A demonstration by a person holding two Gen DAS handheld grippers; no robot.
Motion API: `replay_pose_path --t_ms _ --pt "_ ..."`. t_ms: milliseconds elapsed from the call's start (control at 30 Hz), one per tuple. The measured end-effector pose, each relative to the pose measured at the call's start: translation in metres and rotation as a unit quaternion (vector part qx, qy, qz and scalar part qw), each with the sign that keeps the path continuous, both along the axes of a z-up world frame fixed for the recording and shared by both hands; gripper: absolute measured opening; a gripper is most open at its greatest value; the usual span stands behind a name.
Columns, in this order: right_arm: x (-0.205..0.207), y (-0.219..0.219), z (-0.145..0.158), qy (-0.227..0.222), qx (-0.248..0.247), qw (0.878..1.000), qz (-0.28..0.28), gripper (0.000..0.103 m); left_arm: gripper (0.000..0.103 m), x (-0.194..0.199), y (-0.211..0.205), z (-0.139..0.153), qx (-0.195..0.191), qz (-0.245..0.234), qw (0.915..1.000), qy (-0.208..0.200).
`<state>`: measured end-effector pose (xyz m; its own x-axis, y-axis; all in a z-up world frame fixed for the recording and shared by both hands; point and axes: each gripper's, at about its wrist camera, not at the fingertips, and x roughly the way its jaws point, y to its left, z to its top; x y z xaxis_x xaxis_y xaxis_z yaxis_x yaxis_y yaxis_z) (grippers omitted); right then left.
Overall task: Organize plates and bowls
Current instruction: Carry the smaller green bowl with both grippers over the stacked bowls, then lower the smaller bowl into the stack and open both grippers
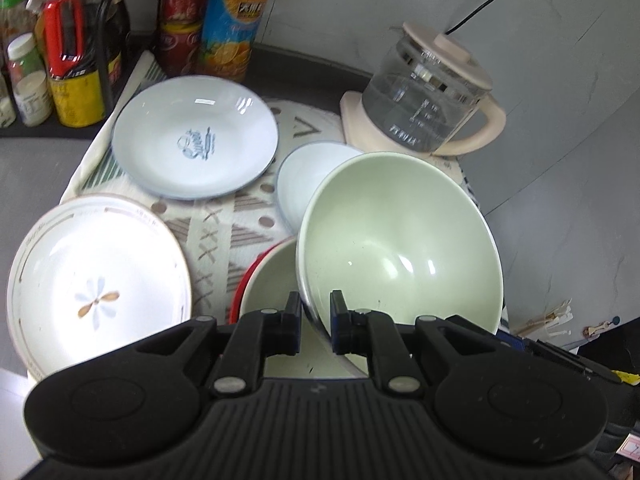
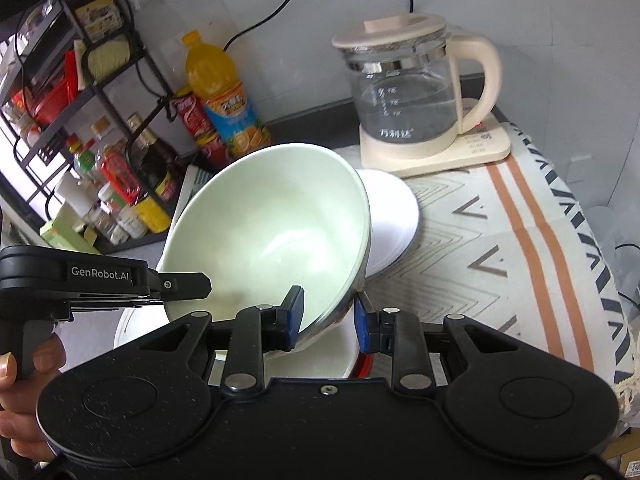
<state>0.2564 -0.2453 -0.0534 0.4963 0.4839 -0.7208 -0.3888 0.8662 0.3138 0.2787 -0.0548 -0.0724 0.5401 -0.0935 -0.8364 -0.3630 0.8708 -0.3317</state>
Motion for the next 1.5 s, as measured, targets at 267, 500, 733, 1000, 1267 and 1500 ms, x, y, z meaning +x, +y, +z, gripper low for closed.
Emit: replay_pose_path --t_ms 267,500,733,1000,1267,1500 --pt "-0.014 0.007 -0.014 0.022 -0.022 0.999 0.015 0.027 0.012 -0.009 -0.001 -0.018 -0.011 0.001 0.9992 0.038" --pt "-0.017 0.012 -0.027 0.041 -0.032 0.998 0.025 0.028 0.012 -0.007 0.003 -0.028 -0.009 0.011 0.9978 0.065" --pt "-0.018 0.021 -0.034 0.044 -0.043 0.997 0.043 0.031 0.013 -0.001 0.000 -0.027 0.020 0.014 0.9956 0.091" --pt "-0.020 0.018 -0.033 0.041 -0.047 0.997 0.048 0.033 0.019 -0.003 0.001 -0.027 0.016 0.018 0.9951 0.096" --pt "-0.021 0.013 -0.032 0.031 -0.055 0.997 0.048 0.041 0.034 -0.006 0.000 -0.028 0.035 0.022 0.9929 0.112" --pt "-0.024 0.003 -0.031 0.038 -0.042 0.997 0.044 0.044 0.046 -0.009 -0.001 -0.010 0.061 0.022 0.9912 0.115"
